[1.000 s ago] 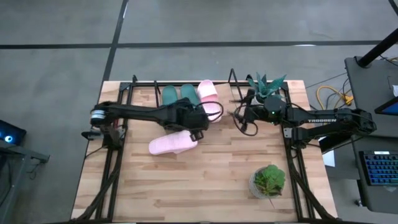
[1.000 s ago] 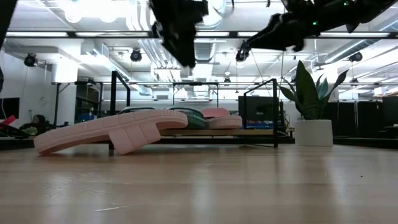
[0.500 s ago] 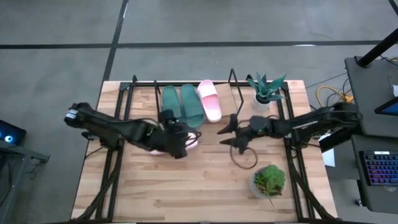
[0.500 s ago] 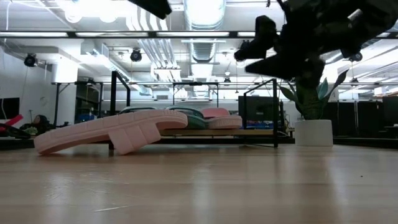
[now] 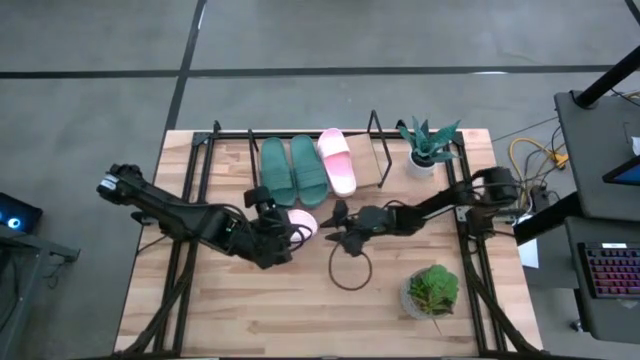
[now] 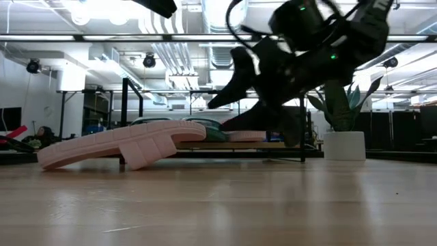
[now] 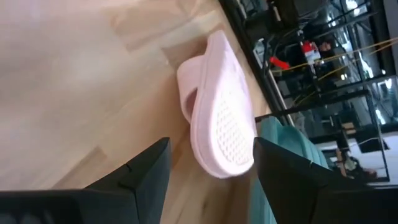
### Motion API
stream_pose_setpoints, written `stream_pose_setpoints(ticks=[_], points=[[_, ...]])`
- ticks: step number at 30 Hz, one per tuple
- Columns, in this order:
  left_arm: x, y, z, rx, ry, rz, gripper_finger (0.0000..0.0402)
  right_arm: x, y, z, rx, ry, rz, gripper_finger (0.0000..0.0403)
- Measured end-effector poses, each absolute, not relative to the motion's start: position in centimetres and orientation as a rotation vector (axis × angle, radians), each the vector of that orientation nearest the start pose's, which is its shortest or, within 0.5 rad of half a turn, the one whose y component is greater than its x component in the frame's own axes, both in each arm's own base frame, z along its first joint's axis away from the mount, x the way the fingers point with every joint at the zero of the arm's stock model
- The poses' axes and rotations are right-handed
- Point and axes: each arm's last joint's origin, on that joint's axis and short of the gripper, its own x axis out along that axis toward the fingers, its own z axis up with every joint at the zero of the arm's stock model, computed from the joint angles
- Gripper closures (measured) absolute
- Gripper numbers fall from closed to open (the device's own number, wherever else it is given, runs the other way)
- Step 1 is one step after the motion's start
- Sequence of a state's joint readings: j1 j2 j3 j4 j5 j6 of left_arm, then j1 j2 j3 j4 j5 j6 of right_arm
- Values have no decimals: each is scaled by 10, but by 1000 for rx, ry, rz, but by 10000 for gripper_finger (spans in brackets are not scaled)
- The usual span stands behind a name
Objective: Pick and place slides into the shelf
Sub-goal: Put the pink slide on the shelf
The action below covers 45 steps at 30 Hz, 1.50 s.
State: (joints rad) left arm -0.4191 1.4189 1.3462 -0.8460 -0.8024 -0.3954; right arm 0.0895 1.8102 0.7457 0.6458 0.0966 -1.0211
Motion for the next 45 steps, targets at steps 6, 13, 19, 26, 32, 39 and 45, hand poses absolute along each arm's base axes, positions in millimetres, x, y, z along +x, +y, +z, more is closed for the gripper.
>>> stream_pose_setpoints(ticks=[6,13,19,26,32,39,45], points=[[265,-97,335,159,662,498,164,365,28,126,-1088,423,161,184],[265,-98,333,154,662,500,164,387,28,117,-1112,437,141,184],[265,-97,333,157,662,503,164,394,26,116,-1134,513,47,238],[264,-97,333,159,664,503,164,384,25,140,-1069,507,2,373],[264,-98,333,216,671,491,164,355,28,198,-854,493,-15,373],[269,-107,334,425,632,508,164,296,23,284,-579,411,-79,374],[290,-124,334,778,584,513,164,242,11,342,-414,284,-156,375]])
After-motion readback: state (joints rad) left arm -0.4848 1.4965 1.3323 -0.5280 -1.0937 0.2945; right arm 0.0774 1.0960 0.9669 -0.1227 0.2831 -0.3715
